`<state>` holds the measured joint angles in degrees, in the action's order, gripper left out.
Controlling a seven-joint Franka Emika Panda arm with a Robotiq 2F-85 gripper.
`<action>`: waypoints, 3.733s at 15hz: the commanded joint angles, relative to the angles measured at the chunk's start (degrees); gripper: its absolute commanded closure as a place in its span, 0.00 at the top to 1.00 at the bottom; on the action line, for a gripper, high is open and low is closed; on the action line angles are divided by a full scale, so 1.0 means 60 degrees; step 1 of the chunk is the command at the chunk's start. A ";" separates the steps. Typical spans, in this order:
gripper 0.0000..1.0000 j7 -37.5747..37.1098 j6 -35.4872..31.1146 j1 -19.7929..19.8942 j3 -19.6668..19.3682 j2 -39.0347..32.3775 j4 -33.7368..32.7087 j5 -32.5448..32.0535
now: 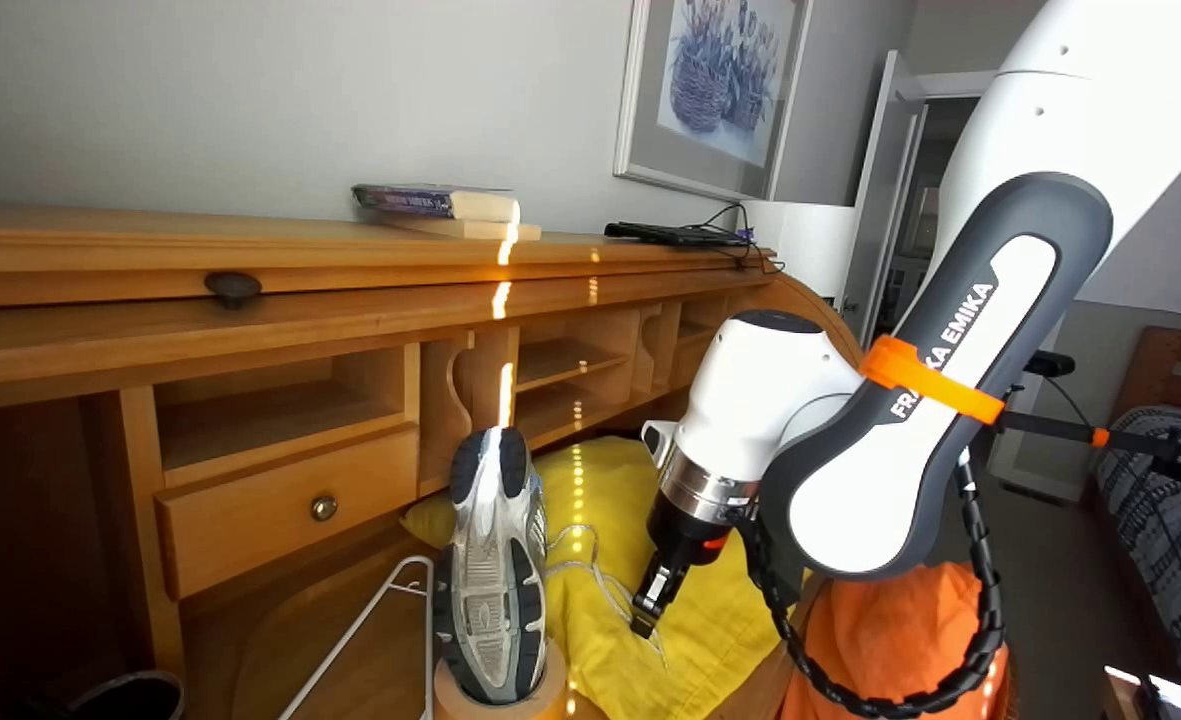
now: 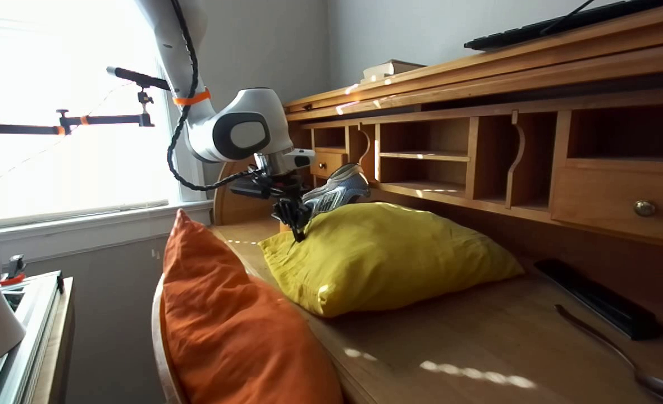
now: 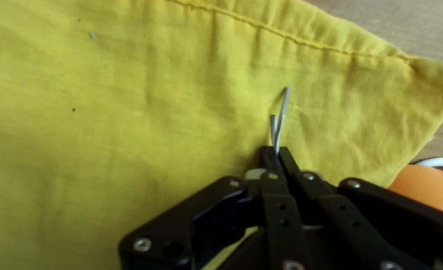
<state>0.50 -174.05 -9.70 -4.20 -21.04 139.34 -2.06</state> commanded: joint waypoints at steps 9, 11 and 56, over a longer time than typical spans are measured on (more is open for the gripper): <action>0.01 -0.0076 0.0266 0.0514 0.0586 0.0325 -0.0116 -0.0010; 0.01 -0.0037 0.0286 0.0622 0.0695 0.0405 -0.0099 0.0040; 0.01 0.0837 0.1954 0.1528 0.1861 0.1890 0.0178 0.1172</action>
<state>4.00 -163.95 -0.93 6.28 -12.38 139.33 3.49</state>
